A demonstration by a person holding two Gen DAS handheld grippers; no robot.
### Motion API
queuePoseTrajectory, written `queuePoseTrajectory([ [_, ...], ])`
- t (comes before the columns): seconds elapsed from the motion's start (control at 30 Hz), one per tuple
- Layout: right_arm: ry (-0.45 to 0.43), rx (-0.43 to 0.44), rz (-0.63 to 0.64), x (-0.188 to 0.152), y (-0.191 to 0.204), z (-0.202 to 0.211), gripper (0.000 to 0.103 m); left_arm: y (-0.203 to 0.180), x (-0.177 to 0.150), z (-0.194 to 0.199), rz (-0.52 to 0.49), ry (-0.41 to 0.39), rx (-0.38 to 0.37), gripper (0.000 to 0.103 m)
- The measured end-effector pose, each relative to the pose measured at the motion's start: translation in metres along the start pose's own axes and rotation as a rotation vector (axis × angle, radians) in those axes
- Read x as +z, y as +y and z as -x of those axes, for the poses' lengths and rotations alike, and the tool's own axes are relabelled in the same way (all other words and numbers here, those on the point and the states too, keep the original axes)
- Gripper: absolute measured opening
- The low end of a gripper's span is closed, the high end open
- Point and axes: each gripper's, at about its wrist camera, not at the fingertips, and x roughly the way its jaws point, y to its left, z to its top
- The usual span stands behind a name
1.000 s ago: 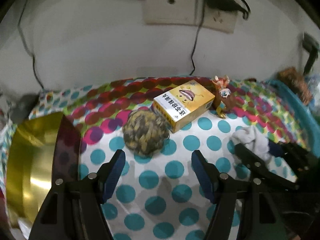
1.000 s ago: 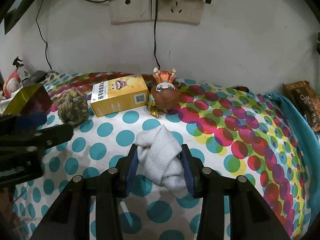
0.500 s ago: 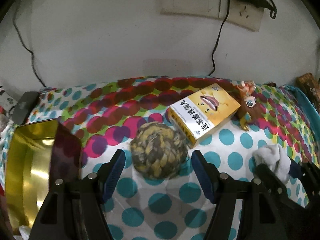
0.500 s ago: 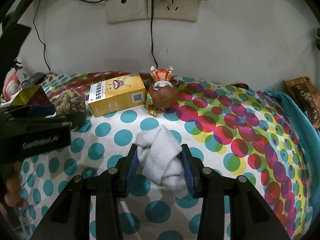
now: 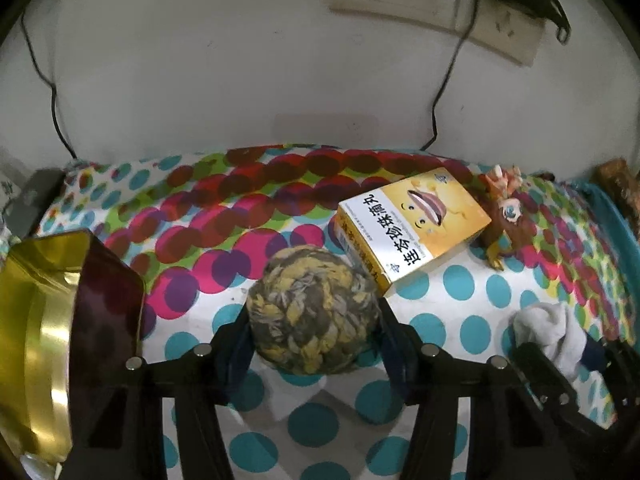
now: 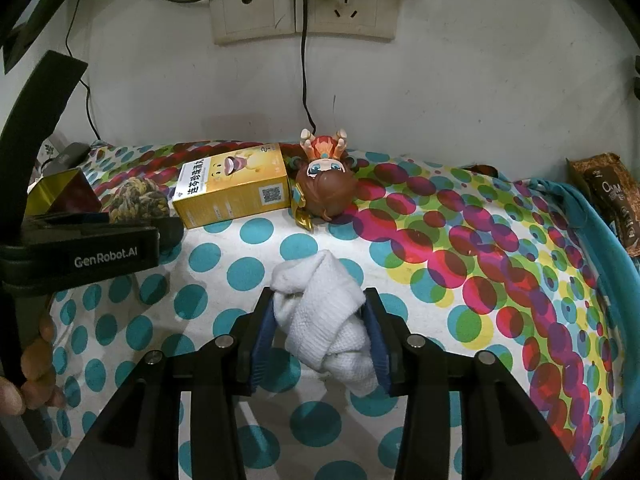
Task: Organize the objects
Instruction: 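Grasp the braided rope ball with the left gripper and lift it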
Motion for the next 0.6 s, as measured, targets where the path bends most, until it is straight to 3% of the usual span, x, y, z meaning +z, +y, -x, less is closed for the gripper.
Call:
queuePoseTrajectory([
  [0.27, 0.002, -0.002, 0.001, 0.0, 0.001, -0.001, 0.041, -0.006, -0.002, 0.002, -0.034, -0.009, 0.027, 0.056],
  [0.6, 0.004, -0.003, 0.003, 0.0, 0.002, -0.002, 0.041, -0.005, -0.005, 0.026, -0.002, -0.016, 0.021, 0.056],
])
